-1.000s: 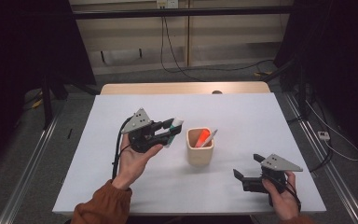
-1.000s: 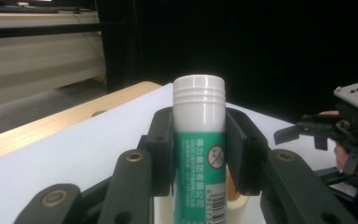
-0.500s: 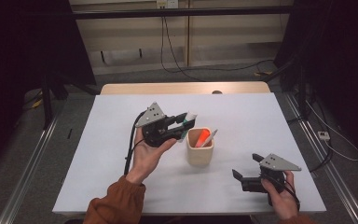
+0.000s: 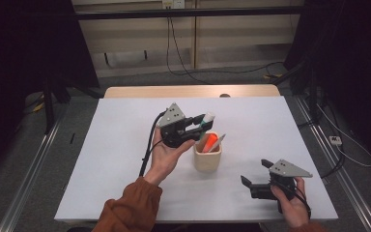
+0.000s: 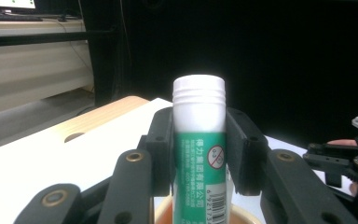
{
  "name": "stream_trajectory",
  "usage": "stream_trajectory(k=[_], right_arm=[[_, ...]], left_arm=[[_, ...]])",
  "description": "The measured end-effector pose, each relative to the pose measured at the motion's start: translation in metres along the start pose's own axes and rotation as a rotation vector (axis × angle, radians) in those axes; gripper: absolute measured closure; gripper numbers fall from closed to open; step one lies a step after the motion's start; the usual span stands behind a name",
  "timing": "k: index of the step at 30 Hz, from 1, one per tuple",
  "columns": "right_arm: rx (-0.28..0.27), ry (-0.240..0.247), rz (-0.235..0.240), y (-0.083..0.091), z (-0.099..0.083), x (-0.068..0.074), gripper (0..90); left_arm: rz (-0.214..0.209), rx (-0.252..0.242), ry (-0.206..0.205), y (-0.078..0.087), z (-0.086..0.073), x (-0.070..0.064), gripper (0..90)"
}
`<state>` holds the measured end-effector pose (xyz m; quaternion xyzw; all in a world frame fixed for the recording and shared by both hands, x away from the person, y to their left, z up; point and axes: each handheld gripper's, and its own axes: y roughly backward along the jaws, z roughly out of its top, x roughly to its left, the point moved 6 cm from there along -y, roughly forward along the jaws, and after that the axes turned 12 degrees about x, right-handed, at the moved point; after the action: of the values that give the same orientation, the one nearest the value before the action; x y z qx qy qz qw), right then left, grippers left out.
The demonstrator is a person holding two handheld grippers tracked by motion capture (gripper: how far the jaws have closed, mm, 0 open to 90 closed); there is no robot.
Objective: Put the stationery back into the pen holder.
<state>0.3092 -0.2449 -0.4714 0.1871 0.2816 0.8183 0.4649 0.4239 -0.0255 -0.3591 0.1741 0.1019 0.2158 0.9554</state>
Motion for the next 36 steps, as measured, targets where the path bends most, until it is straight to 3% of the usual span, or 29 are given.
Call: stream_trajectory(k=[5, 11, 21, 28, 31, 34, 36], right_arm=[[0.003, 0.001, 0.001, 0.000, 0.000, 0.000, 4.5], [0.003, 0.002, 0.004, 0.000, 0.000, 0.000, 4.7], [0.005, 0.002, 0.005, -0.001, 0.000, 0.001, 4.8], [0.005, 0.000, 0.007, -0.001, 0.000, 0.000, 4.8], [0.006, 0.004, 0.006, -0.001, 0.000, 0.001, 4.9], [0.006, 0.007, 0.006, -0.002, 0.000, 0.001, 4.9], [0.005, 0.006, 0.006, -0.002, 0.000, 0.001, 4.9]], left_arm=[[0.010, 0.018, 0.005, -0.013, -0.004, 0.005, 65.5], [-0.006, 0.054, -0.004, -0.022, -0.014, 0.003, 65.5], [-0.024, 0.118, 0.006, -0.029, -0.036, 0.005, 65.2], [-0.002, 0.167, -0.028, -0.026, -0.041, 0.005, 64.8], [-0.020, 0.160, -0.018, -0.021, -0.038, 0.002, 58.1], [0.007, 0.175, -0.028, -0.018, -0.037, 0.003, 43.9], [0.010, 0.199, -0.032, -0.017, -0.038, 0.004, 40.4]])
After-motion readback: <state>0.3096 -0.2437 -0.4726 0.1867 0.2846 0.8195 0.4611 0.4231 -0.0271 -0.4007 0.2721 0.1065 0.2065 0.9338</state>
